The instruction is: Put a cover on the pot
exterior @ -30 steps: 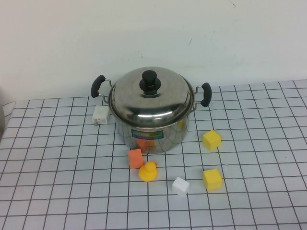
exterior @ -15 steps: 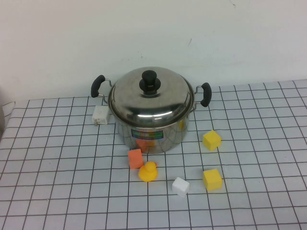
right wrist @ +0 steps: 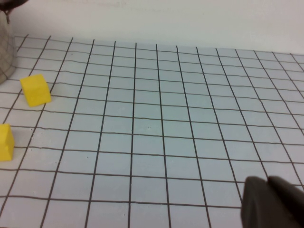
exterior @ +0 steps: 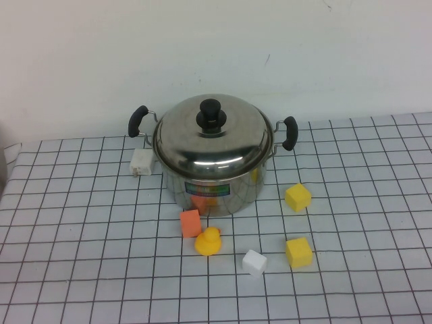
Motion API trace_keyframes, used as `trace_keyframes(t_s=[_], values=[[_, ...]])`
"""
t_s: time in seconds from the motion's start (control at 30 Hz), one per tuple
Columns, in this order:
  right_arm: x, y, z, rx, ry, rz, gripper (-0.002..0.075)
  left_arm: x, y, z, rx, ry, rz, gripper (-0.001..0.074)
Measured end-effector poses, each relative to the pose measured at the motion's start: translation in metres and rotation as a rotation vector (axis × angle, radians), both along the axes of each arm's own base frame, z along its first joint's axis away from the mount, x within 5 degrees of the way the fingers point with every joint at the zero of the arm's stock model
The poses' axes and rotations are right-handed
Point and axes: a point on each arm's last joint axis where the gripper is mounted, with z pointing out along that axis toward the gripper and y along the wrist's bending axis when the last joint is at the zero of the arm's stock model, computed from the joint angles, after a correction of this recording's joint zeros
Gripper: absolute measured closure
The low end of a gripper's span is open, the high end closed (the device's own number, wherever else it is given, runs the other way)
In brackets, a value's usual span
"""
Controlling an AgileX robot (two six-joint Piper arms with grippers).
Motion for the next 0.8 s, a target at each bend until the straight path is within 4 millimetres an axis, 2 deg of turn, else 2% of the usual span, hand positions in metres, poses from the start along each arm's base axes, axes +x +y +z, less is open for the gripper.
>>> trace_keyframes(t_s=[0.2, 0.27, 0.43, 0.8], values=[[0.0, 0.0, 0.0, 0.0, 0.0, 0.0, 0.0717, 0.007, 0.002, -0.062, -0.056, 0.212, 0.046, 0.0735], [0.0, 0.0, 0.0, 0.0, 0.0, 0.0, 0.0717, 0.007, 0.002, -0.072, -0.05, 0.278, 0.049, 0.0736], [0.0, 0.0, 0.0, 0.0, 0.0, 0.0, 0.0717, 0.005, 0.001, -0.08, -0.071, 0.37, 0.044, 0.0736], [0.0, 0.0, 0.0, 0.0, 0.0, 0.0, 0.0717, 0.005, 0.0, -0.081, -0.015, 0.378, 0.023, 0.0736]])
